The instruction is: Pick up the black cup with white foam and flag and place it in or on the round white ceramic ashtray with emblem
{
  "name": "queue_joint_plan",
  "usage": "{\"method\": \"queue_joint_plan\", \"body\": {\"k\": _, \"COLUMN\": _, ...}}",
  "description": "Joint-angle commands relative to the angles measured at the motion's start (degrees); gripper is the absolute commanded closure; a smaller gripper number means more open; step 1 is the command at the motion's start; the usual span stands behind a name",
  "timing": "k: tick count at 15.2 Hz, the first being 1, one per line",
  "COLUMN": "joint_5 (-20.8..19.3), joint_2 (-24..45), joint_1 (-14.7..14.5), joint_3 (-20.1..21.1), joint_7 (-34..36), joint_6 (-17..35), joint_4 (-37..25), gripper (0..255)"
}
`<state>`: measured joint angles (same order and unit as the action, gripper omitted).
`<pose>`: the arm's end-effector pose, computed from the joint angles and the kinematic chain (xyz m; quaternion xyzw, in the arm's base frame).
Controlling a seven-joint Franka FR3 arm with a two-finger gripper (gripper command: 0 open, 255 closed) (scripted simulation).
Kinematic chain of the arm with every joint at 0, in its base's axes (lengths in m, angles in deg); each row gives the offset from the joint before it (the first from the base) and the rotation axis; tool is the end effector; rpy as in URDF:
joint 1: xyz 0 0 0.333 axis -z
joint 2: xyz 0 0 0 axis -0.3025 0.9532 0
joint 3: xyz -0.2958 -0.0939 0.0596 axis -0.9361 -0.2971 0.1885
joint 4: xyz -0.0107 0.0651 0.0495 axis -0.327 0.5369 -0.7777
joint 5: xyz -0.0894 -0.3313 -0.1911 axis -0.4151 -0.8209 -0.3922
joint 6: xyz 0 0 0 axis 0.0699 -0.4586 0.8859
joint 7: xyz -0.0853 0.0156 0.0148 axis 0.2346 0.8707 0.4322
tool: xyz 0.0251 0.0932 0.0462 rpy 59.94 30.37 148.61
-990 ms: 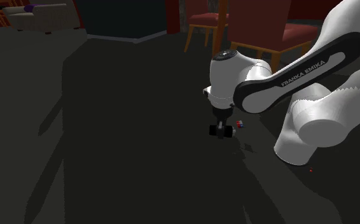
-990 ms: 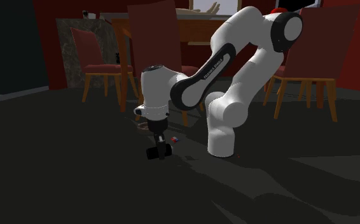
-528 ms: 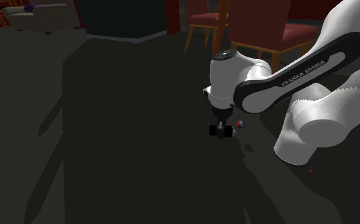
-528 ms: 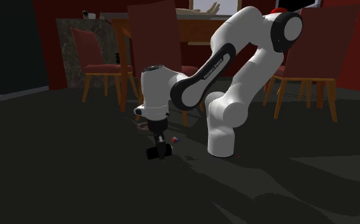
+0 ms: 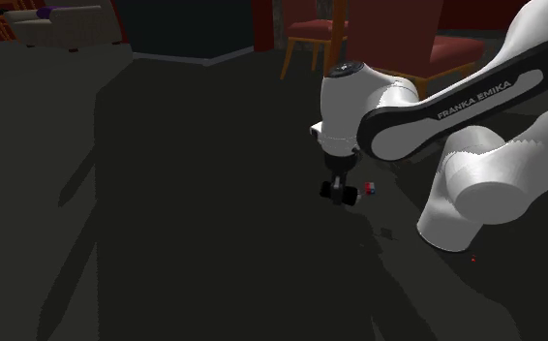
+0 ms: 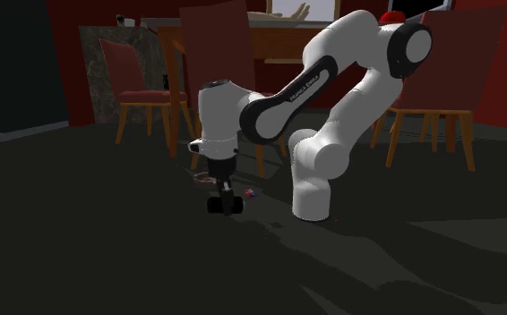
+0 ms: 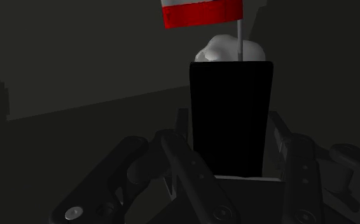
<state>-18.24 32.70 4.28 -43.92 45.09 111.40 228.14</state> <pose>0.2550 0.0882 0.3405 0.9828 0.1701 -0.0203 0.0690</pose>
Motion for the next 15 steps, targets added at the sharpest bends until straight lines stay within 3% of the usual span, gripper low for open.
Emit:
{"method": "queue_joint_plan", "body": {"k": 1, "joint_5": -0.08, "joint_2": -1.05, "joint_1": 0.05, "joint_3": -0.24, "joint_7": -0.33, "joint_6": -2.22, "joint_4": -1.15, "gripper": 255}}
{"method": "queue_joint_plan", "body": {"k": 14, "joint_5": -0.31, "joint_2": -5.86, "joint_1": 0.07, "joint_3": -1.19, "joint_7": -1.68, "joint_6": -14.34, "joint_4": -8.53, "gripper": 255}}
{"method": "queue_joint_plan", "body": {"k": 15, "joint_5": -1.62, "joint_2": -5.27, "joint_1": 1.31, "joint_3": -2.56, "joint_7": -3.21, "joint_6": -13.67, "joint_4": -8.63, "gripper": 255}}
